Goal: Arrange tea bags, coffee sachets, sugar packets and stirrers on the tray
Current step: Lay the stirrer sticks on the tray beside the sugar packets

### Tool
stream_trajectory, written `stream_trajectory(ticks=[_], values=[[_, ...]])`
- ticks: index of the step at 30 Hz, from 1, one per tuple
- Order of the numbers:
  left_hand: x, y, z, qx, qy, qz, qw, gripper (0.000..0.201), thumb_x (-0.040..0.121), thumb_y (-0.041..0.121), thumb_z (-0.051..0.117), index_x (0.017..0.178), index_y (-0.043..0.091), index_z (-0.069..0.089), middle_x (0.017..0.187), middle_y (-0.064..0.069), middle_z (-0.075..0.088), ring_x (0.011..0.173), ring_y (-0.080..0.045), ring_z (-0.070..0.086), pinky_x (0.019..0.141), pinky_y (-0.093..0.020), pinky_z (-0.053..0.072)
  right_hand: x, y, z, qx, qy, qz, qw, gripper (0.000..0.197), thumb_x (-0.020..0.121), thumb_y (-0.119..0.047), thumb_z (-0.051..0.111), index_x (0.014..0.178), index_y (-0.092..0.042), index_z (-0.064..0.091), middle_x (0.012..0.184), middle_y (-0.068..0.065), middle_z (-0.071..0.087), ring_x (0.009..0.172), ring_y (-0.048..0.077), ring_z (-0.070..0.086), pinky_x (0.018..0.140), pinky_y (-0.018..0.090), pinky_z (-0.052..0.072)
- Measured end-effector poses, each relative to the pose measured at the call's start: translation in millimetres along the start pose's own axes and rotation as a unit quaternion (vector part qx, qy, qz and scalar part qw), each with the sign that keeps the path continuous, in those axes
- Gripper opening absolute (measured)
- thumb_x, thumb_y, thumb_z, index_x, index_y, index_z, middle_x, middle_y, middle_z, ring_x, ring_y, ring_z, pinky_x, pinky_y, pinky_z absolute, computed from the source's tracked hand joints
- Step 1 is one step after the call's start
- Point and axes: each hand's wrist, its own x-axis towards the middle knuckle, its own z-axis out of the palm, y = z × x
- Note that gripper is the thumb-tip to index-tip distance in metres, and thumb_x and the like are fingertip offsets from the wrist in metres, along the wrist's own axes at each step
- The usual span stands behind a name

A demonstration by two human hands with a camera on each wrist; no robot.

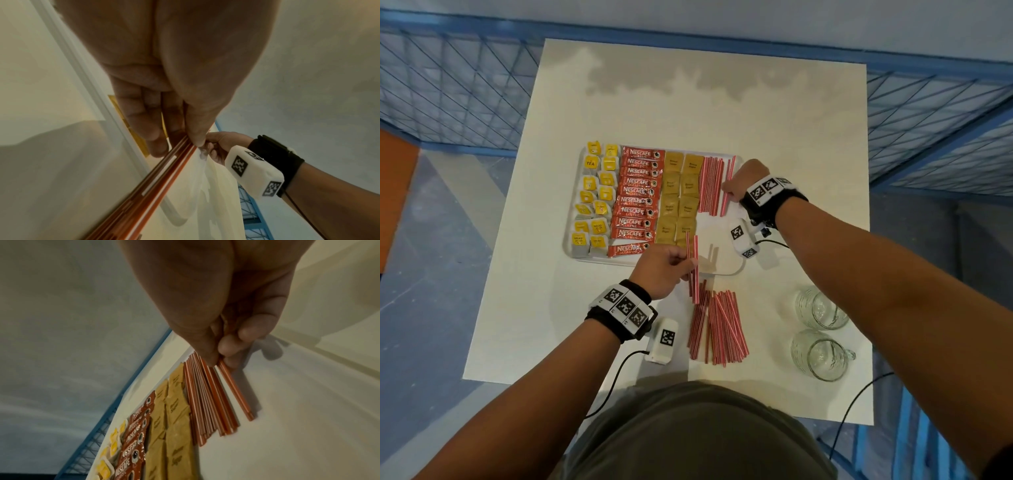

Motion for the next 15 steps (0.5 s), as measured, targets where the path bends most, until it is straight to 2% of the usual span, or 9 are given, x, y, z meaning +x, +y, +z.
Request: stream_trajectory(ticks=[3,7,9,11,15], values=[[2.7,2.0,0.1,-0.025,-0.006,-0.013,1.000,0.021,0.096,0.022,0.066,0.086,0.005,0.073,0.080,-0.010,0.075,0.070,-0.016,0.071,0.061,-0.021,0.056,5.6,-1.0,4.4,0.011,-0.004,0.001,1.000,0.025,0.077,-0.030,0.078,0.063,-0.019,0.060,0.061,-0.002,0.068,0.056,0.019,0.068,0.050,0.026,0.048],[5.6,5.9,-0.7,-0.061,-0.006,-0.030,0.998,0.017,0.096,0.021,0.066,0.089,0.007,0.073,0.081,-0.010,0.076,0.071,-0.016,0.072,0.063,-0.024,0.058,13.3,-1.2,10.7,0.029,0.011,0.024,0.999,0.025,0.073,-0.033,0.085,0.073,-0.015,0.068,0.067,0.004,0.074,0.064,0.023,0.075,0.064,0.039,0.064],[6.4,8.7,-1.0,-0.076,-0.004,-0.031,0.997,0.017,0.097,0.018,0.066,0.090,0.003,0.072,0.083,-0.013,0.076,0.070,-0.018,0.071,0.062,-0.026,0.058,12.9,-2.2,11.8,0.031,0.017,0.028,0.999,0.027,0.073,-0.032,0.087,0.080,-0.011,0.072,0.072,0.006,0.075,0.068,0.024,0.076,0.069,0.042,0.065],[6.5,11.6,-1.8,-0.082,-0.003,-0.031,0.996,0.019,0.097,0.017,0.065,0.092,0.000,0.071,0.084,-0.016,0.075,0.070,-0.019,0.071,0.062,-0.027,0.058,10.3,-2.9,9.6,0.020,0.022,0.023,0.999,0.030,0.074,-0.033,0.088,0.083,-0.009,0.072,0.075,0.006,0.075,0.069,0.023,0.075,0.070,0.039,0.064],[6.2,14.6,-2.0,-0.096,-0.001,-0.032,0.995,0.017,0.096,0.016,0.066,0.091,0.001,0.071,0.085,-0.016,0.076,0.068,-0.016,0.071,0.059,-0.022,0.057,5.0,0.4,5.7,-0.010,0.027,0.006,1.000,0.029,0.076,-0.034,0.086,0.075,-0.011,0.068,0.075,0.006,0.074,0.071,0.023,0.074,0.070,0.037,0.063]])
